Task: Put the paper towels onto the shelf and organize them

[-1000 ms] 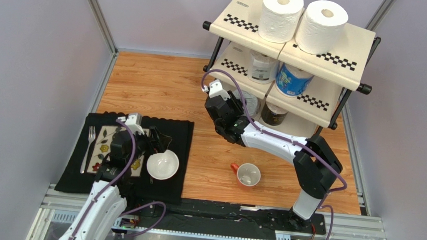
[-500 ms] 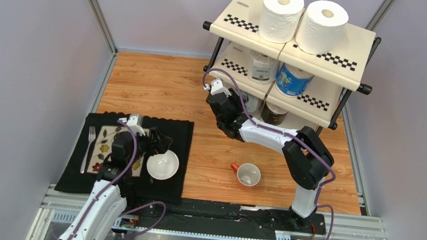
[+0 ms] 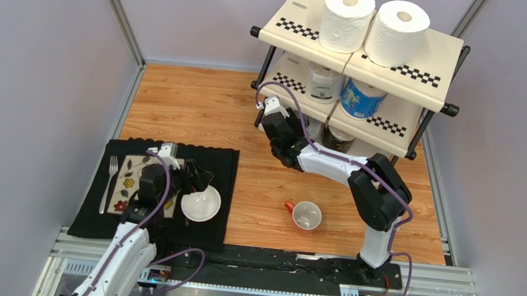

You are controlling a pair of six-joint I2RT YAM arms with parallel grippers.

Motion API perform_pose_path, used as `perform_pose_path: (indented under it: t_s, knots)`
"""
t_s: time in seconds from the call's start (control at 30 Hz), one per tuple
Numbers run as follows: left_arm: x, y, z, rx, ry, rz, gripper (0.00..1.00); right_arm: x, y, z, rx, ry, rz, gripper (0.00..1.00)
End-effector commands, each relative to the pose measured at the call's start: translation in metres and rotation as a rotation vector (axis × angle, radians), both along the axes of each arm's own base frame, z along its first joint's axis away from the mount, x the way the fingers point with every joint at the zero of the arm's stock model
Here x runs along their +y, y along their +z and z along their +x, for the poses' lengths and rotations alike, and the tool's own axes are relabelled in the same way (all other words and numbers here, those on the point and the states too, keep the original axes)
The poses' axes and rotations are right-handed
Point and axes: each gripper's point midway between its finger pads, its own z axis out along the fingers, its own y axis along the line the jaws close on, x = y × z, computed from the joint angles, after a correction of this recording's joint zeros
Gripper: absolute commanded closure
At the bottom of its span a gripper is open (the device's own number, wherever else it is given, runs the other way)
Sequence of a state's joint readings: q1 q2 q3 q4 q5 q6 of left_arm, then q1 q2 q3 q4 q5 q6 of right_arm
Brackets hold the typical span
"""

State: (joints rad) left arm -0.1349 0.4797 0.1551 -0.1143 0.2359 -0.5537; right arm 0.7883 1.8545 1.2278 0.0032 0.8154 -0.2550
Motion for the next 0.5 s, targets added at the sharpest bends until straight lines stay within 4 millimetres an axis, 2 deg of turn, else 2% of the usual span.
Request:
perform_pose_path:
  t_s: [0.0, 0.27, 0.47]
  knots:
    - [-0.002, 0.007, 0.004, -0.031, -0.005, -0.018, 0.01, 0.005, 0.008, 0.010, -0.031, -0.023, 0.044, 0.56]
    - [-0.002, 0.006, 0.003, -0.027, -0.006, -0.019, 0.01, -0.003, 0.005, 0.012, -0.022, -0.041, 0.048, 0.40]
    - [-0.002, 0.008, 0.004, -0.031, -0.006, -0.021, 0.01, -0.006, 0.016, 0.012, -0.041, -0.047, 0.063, 0.32]
